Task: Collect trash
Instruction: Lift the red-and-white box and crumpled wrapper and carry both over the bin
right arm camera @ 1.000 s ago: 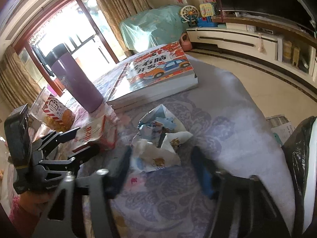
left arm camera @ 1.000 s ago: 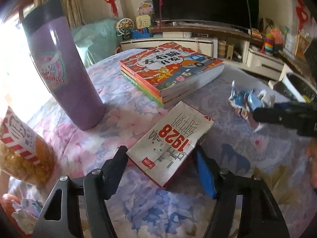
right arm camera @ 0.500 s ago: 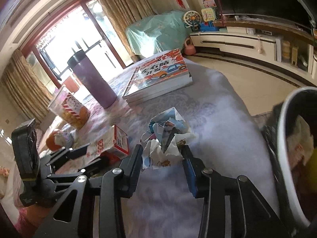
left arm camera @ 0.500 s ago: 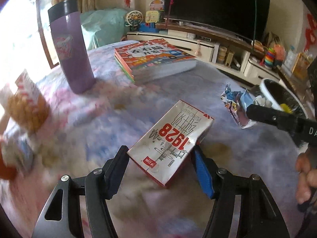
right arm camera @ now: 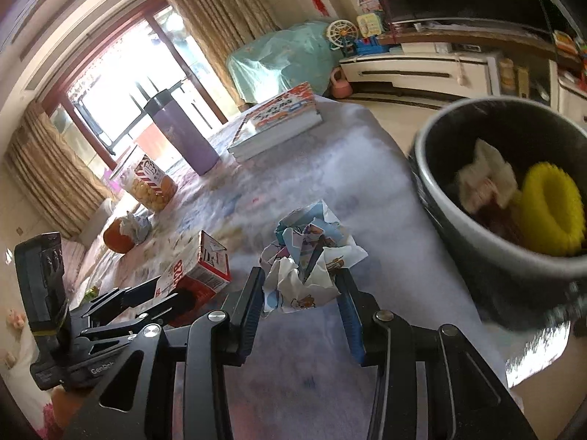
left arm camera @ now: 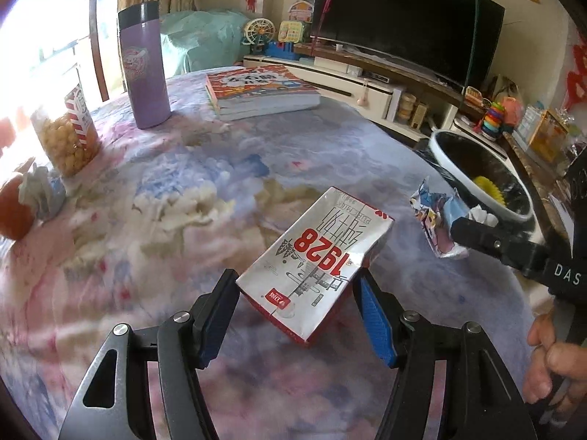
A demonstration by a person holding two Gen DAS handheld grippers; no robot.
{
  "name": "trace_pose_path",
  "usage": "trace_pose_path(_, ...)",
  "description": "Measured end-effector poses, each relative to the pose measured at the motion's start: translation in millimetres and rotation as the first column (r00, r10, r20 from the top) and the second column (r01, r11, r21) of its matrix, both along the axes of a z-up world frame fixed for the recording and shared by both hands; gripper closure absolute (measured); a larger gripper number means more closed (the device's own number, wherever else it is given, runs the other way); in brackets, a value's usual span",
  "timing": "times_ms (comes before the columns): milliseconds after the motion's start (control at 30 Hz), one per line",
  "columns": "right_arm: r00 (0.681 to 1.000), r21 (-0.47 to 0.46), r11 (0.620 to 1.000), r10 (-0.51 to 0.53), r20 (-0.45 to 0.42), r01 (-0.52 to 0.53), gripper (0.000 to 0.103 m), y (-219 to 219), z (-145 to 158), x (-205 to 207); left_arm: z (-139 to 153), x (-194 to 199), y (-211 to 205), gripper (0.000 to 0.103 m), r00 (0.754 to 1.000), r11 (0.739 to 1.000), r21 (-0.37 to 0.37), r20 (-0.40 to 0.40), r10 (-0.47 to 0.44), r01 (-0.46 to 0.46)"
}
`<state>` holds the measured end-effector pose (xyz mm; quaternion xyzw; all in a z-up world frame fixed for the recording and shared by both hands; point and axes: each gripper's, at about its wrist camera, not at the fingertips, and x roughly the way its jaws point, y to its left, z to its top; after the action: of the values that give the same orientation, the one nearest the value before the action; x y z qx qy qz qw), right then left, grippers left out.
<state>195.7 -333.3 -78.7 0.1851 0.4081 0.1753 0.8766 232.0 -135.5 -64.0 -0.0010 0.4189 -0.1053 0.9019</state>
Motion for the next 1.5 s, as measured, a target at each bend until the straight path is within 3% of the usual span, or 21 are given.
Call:
trace_pose_path(833,0.991,0.033,0.995,-0.099,0.085,0.097,0.063,-59.7,24.0,-59.2,26.8,-28.8,-60.0,0.044,0.993,0.994,0.007,0.048,-0.107,0.107)
trace_pose_path(1500,0.99,0.024,0.994,-0.108,0.088,0.106,0.063,-67.5,23.9,-76.9,27.0,-35.9,-76.4,0.044,0.988,0.989,0.0,0.045,-0.15,0.15)
